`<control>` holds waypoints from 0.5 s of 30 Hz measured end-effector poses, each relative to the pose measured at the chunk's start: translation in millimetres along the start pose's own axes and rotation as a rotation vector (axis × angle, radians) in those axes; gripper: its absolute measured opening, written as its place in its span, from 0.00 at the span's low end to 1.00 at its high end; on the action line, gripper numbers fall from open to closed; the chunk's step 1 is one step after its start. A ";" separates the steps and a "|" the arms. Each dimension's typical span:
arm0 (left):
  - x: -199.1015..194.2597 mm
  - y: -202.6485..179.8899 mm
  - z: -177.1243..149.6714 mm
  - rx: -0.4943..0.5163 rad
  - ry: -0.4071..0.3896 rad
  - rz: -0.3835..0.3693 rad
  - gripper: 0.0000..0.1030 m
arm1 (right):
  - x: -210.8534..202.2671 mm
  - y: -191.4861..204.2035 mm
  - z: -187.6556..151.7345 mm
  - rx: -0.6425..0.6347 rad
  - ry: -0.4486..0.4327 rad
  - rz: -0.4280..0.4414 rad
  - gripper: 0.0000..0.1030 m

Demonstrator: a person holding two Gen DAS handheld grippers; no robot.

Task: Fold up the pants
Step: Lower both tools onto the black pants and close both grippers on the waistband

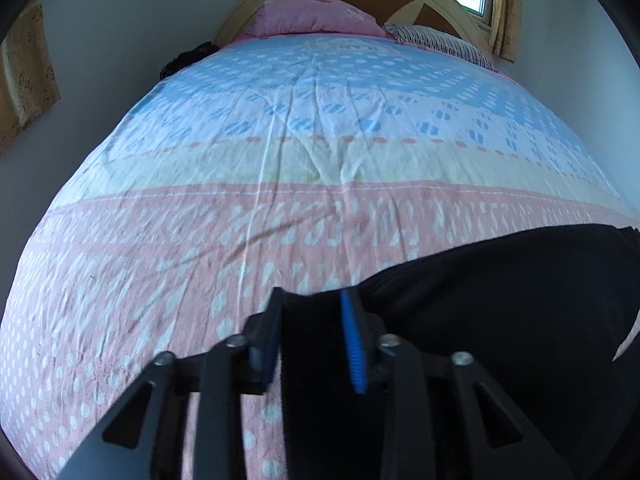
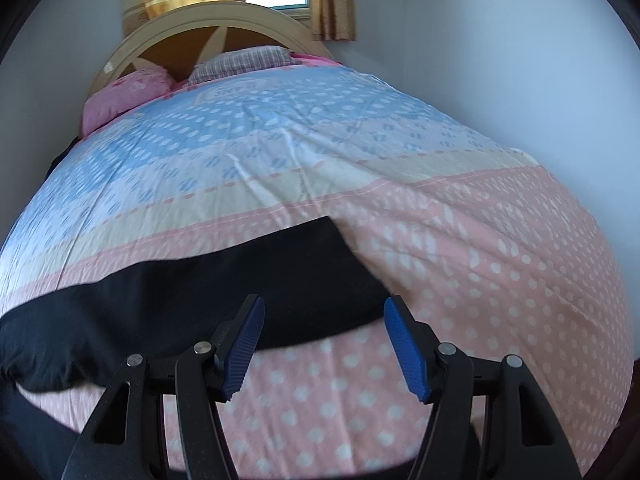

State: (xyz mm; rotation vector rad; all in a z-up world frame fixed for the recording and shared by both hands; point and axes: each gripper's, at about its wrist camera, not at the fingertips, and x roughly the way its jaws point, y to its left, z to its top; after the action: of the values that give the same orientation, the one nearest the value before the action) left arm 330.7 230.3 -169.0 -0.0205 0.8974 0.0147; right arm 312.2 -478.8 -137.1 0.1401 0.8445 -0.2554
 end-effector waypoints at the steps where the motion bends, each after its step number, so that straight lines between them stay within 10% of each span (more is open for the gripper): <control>1: -0.6 -1.8 0.0 0.007 0.000 0.004 0.19 | 4.6 -4.0 3.7 0.009 0.005 -0.009 0.62; 15: 6.6 -9.7 6.9 0.082 0.005 0.070 0.29 | 90.4 -29.7 54.7 0.065 0.162 0.015 0.62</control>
State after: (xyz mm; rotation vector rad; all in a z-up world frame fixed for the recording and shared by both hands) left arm 340.5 220.8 -169.7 0.0869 0.9029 0.0433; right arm 400.8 -534.7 -169.9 0.2299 0.9956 -0.2596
